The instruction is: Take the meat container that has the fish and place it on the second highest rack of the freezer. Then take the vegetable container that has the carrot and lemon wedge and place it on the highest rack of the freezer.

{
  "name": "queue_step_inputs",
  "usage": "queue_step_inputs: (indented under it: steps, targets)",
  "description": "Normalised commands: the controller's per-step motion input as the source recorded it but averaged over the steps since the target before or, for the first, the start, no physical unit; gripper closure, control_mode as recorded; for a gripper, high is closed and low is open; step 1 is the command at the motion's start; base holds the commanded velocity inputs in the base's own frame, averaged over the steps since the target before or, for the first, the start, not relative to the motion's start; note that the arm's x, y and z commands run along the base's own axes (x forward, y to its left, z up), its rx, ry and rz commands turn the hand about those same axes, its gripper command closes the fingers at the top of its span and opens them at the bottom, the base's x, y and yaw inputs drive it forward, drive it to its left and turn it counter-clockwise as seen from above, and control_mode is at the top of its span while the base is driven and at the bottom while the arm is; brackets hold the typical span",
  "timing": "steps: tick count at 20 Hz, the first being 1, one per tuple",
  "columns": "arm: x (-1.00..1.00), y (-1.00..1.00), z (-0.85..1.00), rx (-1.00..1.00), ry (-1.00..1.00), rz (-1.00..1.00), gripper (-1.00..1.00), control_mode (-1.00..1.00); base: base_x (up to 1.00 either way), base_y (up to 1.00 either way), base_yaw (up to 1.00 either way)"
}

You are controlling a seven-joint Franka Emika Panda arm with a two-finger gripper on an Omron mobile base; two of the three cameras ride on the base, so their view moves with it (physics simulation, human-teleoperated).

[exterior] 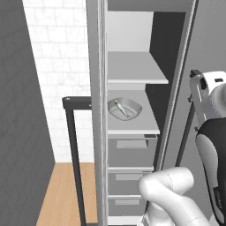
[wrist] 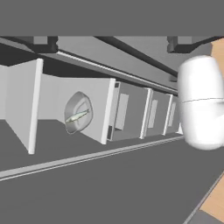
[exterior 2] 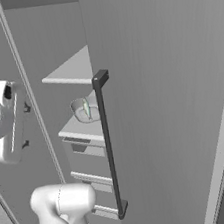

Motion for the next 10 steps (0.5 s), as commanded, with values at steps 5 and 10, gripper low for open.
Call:
queue_step_inputs:
  steps: [5,10]
  targets:
    - [-0.11,0.00,0.00,0.00,0.00,0.00,-1.00,1.00,-0.26,0.00,0.00]
    - [0.00,0.00,0.00,0.00,0.00,0.00,-1.00,1.00,-1.00,-0.18,-0.22]
